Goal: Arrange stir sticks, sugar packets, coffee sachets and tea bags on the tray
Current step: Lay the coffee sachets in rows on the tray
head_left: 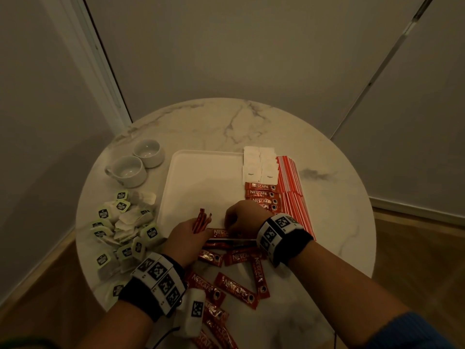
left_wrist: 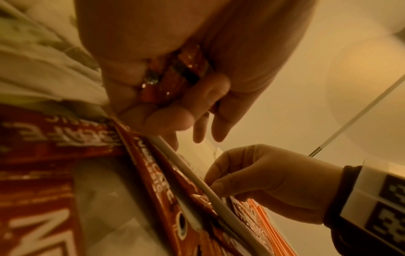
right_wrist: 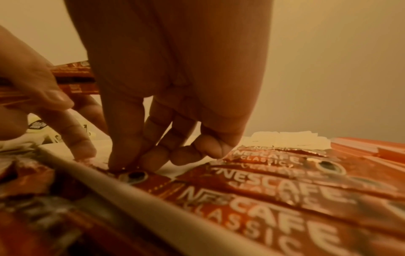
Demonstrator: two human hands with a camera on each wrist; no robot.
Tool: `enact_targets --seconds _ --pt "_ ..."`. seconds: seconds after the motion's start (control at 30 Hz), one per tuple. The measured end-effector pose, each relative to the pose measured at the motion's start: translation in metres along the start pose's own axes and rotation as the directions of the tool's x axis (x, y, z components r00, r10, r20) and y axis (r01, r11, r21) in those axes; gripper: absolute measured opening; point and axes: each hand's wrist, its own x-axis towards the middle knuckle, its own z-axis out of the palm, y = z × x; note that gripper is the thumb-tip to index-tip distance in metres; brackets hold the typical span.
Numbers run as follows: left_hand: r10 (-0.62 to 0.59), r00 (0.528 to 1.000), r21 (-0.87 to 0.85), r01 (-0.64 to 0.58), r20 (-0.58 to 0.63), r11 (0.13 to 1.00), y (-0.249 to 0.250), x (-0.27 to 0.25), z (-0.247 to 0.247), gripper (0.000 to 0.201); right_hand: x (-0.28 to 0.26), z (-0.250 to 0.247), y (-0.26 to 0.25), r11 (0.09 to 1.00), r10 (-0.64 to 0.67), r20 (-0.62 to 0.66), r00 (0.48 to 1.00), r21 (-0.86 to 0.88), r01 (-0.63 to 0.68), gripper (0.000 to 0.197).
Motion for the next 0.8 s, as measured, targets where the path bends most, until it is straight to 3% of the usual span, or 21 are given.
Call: enact_targets --seconds 0.13,0.27,0.33,0.43,0.53,0.6,0.8 --pt "-0.023 1.0 0.003 0.023 0.014 1.0 0.001 0.003 0.0 0.034 0.0 0.0 0.002 1.0 -0.009 -0.017 1.0 -0.009 0.009 0.016" --pt "0.033 0.997 -0.066 -0.038 -0.074 0.997 0.007 0.005 -0.001 0.026 -0.004 -0.008 0.004 0.995 -0.025 -0.106 0.994 0.092 0.034 0.017" --pt "0.034 0.996 -0.223 -0.052 -0.085 0.973 0.016 0.005 0.0 0.018 -0.008 -0.017 0.001 0.97 -0.037 -0.205 0.978 0.226 0.084 0.017" --pt "0.002 0.999 -0.651 0.032 0.051 0.758 0.033 0.003 0.002 0.025 -0.019 -0.029 -0.01 0.85 -0.017 -0.245 0.969 0.506 0.143 0.018" --pt "-0.001 0.994 -0.773 0.085 0.109 0.629 0.045 0.002 0.003 0.028 -0.025 -0.033 -0.018 0.705 -0.003 -0.247 0.969 0.686 0.177 0.02" --pt "0.016 0.994 -0.777 0.077 0.111 0.625 0.049 0.002 0.004 0.027 -0.027 -0.033 -0.02 0.677 0.003 -0.285 0.959 0.706 0.208 0.019" --pt "0.16 0.981 -0.668 -0.048 0.108 0.743 0.052 0.002 0.007 0.026 -0.031 -0.031 -0.021 0.77 0.017 -0.345 0.938 0.603 0.208 0.026"
